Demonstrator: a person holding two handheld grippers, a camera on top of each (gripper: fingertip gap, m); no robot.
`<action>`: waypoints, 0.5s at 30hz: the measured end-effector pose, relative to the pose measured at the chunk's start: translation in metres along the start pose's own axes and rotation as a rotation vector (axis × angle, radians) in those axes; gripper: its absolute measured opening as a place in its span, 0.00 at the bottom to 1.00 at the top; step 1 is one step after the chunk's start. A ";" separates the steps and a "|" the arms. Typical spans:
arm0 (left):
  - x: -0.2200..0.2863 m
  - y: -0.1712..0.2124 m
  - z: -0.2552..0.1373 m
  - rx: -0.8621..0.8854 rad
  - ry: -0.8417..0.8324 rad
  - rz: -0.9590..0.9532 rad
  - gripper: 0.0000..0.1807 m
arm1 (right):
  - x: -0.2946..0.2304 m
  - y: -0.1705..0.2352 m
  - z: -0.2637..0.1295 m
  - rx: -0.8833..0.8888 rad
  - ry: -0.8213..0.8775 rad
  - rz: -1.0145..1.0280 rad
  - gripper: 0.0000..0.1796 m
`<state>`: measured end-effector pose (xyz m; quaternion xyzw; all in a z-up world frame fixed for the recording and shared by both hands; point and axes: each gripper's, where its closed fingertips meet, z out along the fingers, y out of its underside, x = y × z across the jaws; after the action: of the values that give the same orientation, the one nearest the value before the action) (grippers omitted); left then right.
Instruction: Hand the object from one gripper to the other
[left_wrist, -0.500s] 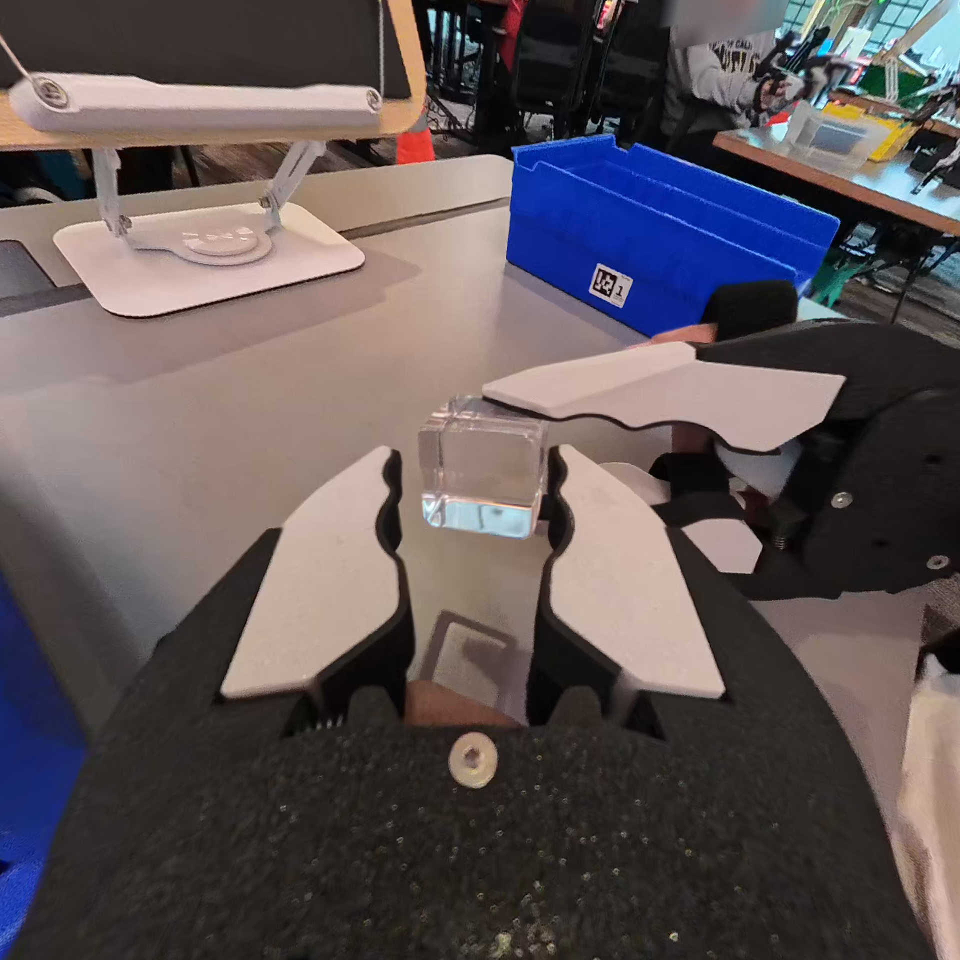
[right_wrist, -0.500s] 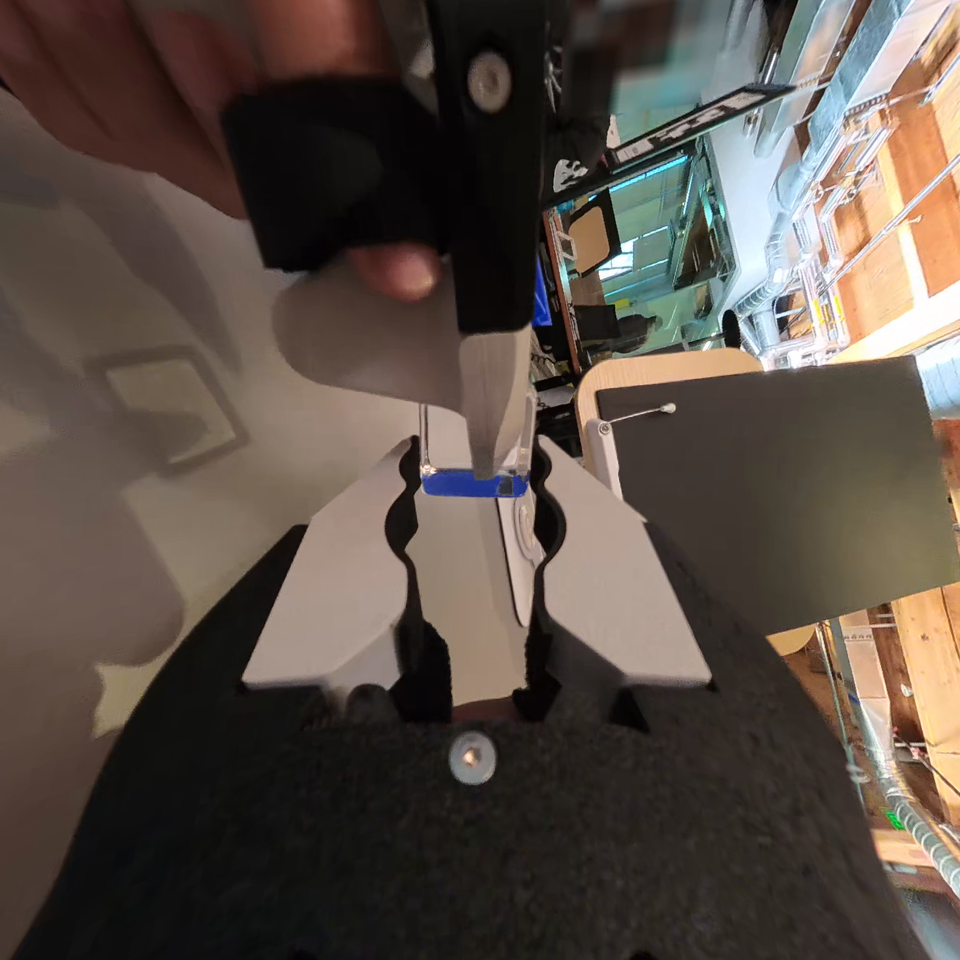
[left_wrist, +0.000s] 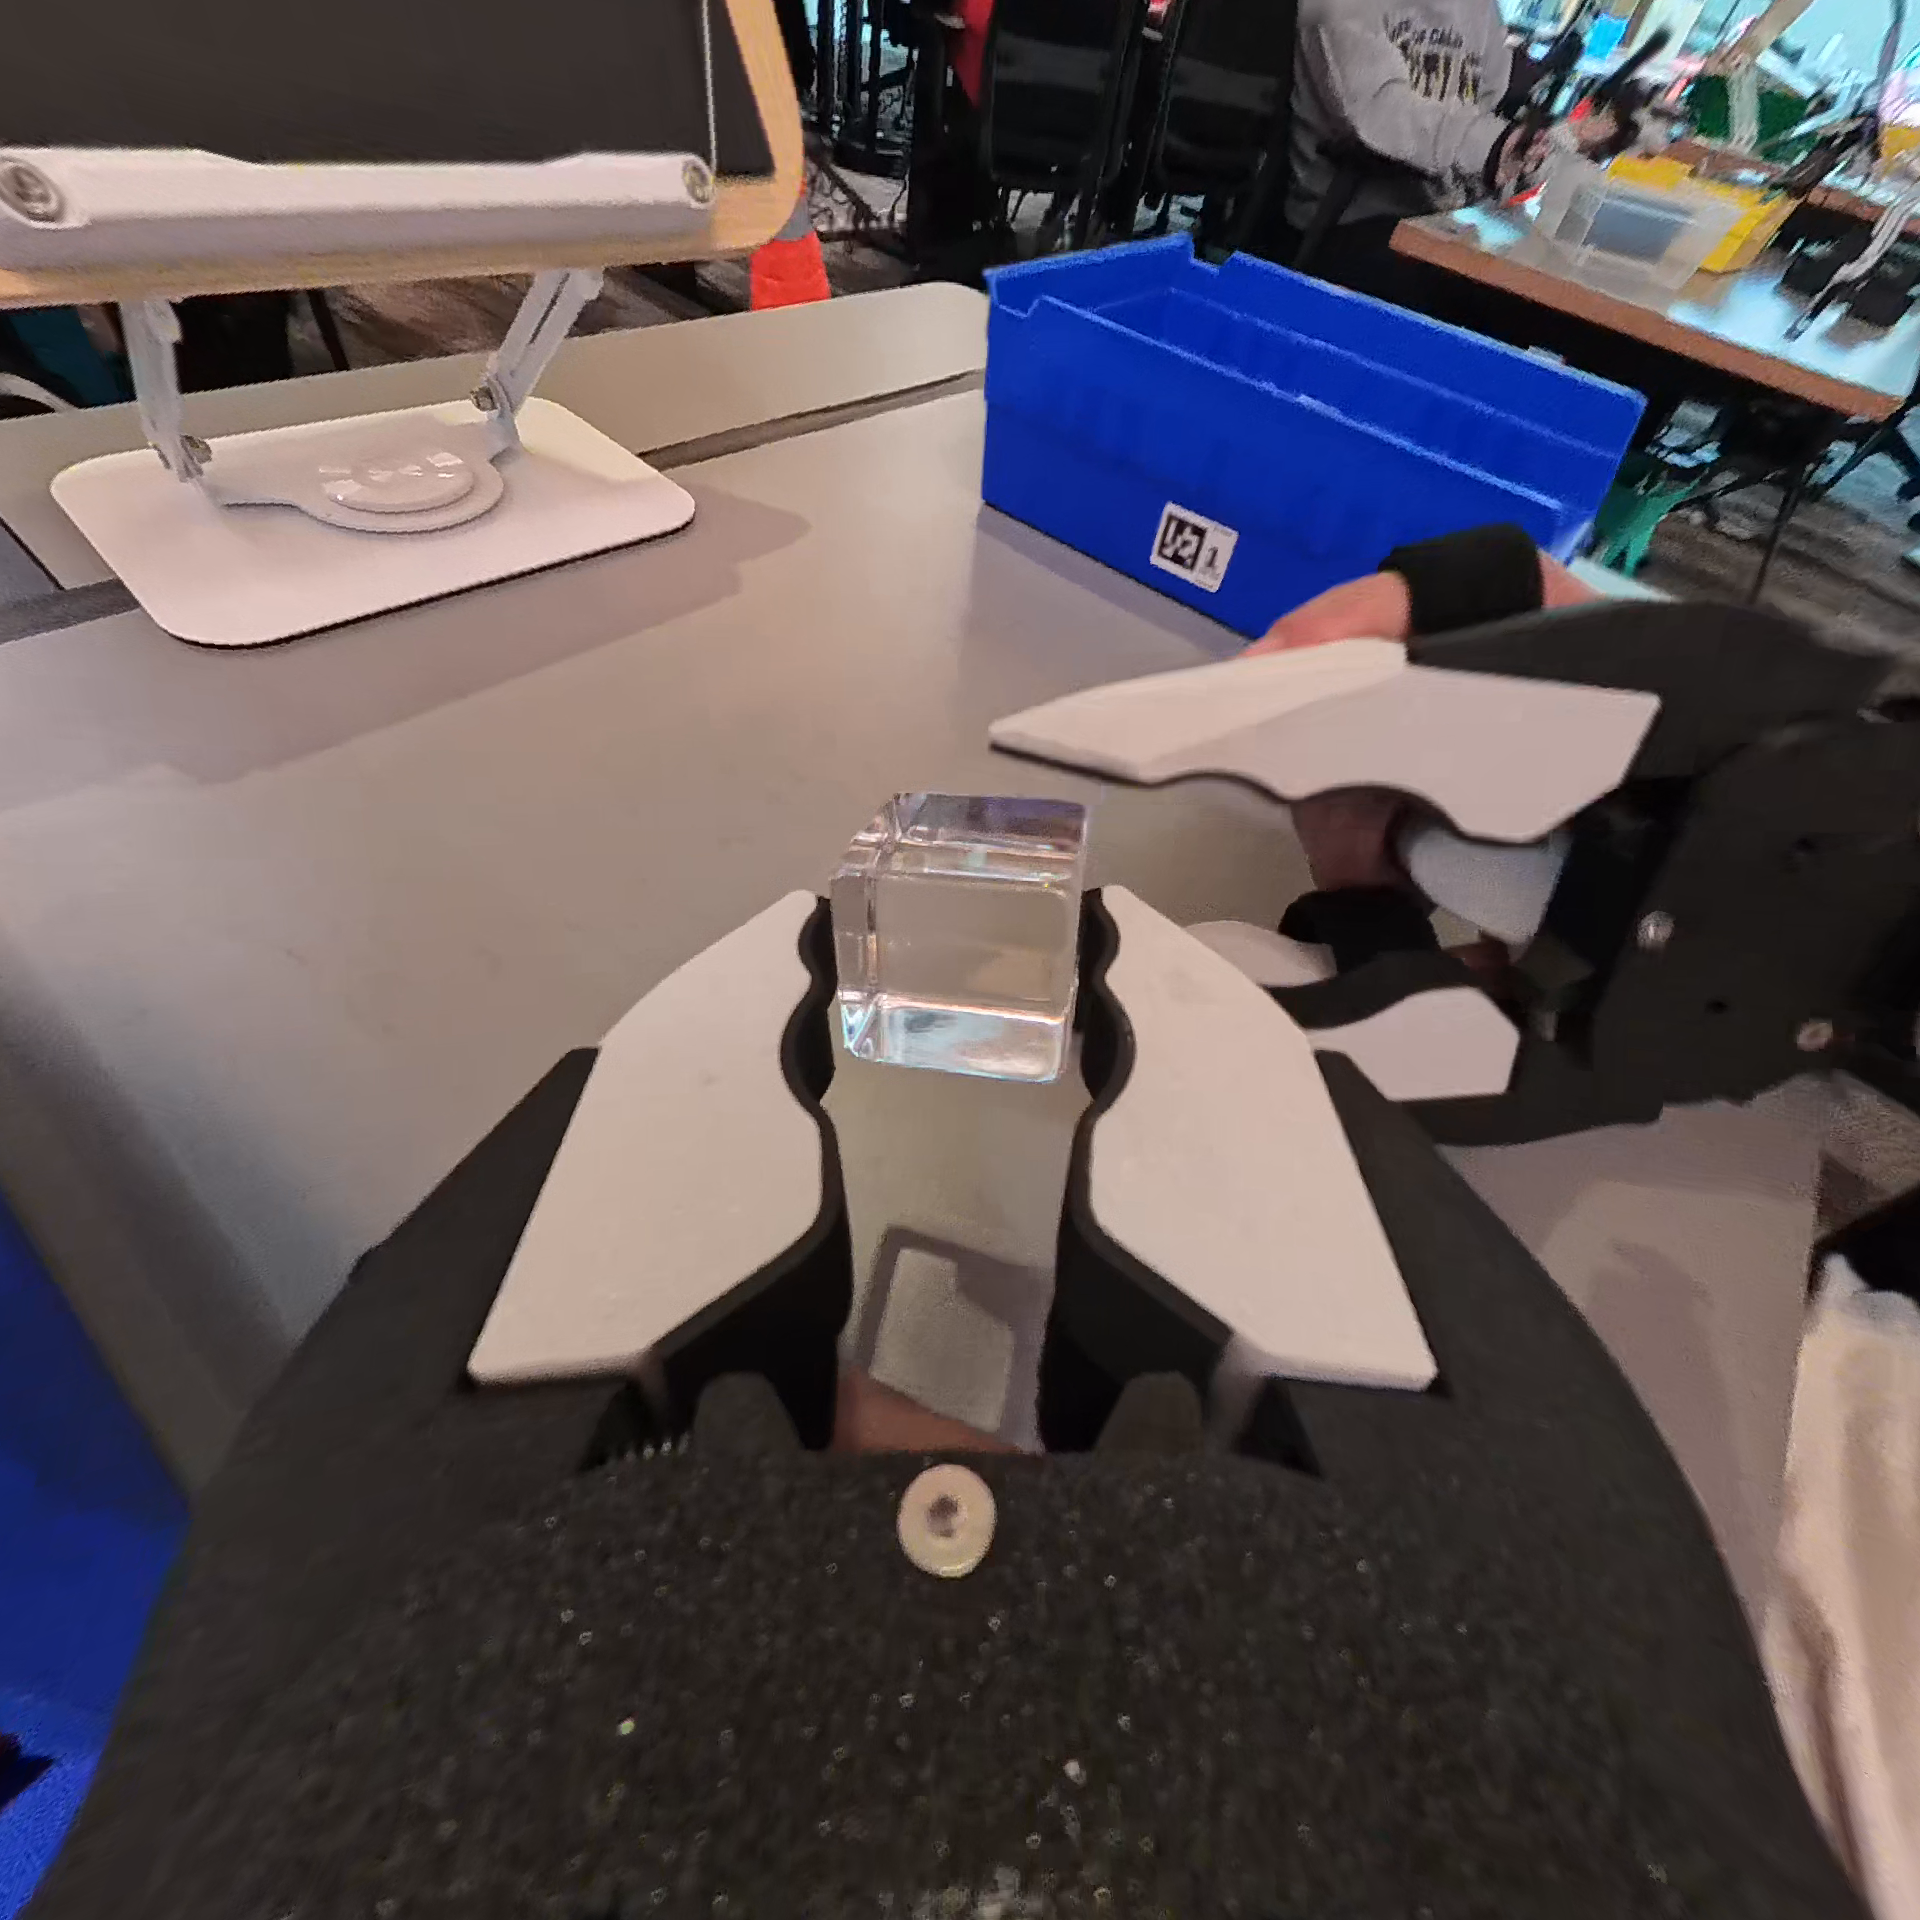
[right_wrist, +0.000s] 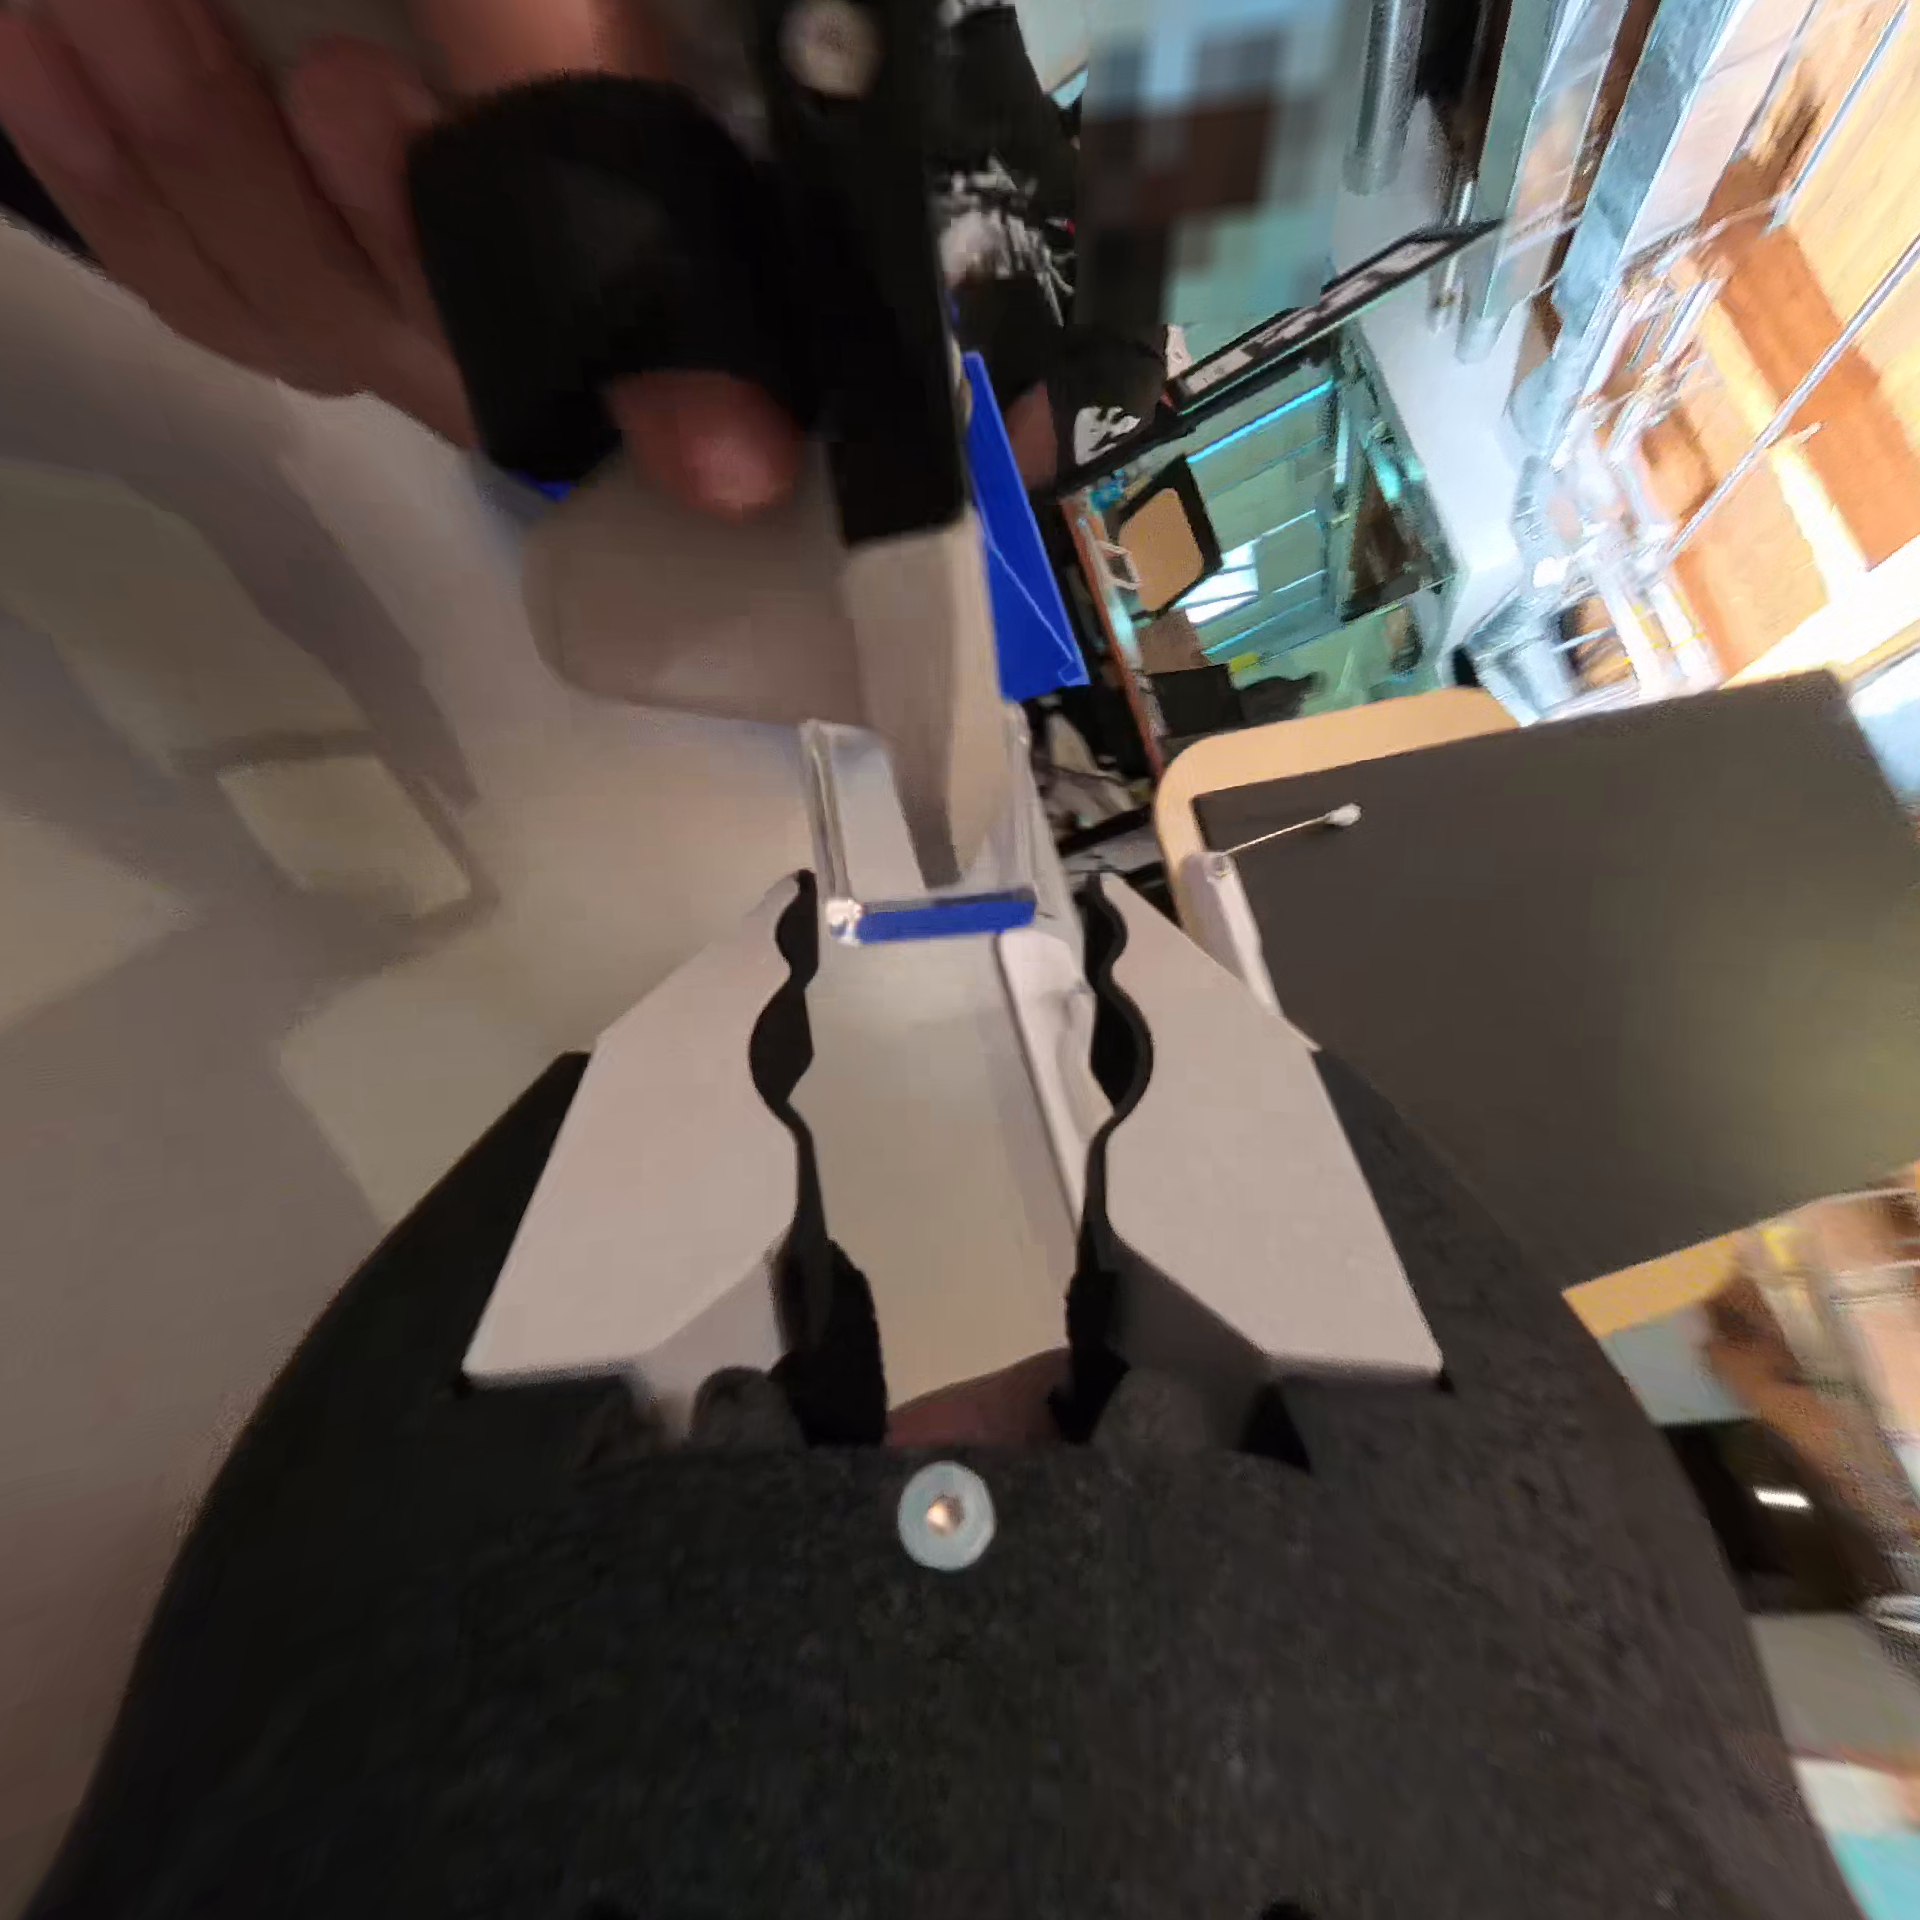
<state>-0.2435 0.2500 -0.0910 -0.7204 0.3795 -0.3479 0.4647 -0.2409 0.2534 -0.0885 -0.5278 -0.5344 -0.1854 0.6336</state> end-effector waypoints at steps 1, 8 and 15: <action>-0.003 -0.003 -0.002 0.022 0.005 -0.009 0.25 | 0.005 0.002 -0.001 0.017 -0.026 0.092 0.29; 0.000 -0.028 -0.022 0.222 0.121 0.101 0.25 | 0.009 0.015 -0.005 0.135 -0.408 0.894 0.31; 0.036 -0.031 -0.025 0.318 0.210 0.285 0.24 | 0.020 -0.036 -0.037 0.445 -1.021 1.586 0.32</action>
<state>-0.2411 0.2176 -0.0484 -0.5370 0.4643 -0.4072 0.5746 -0.2444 0.2142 -0.0490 -0.6199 -0.2568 0.6528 0.3517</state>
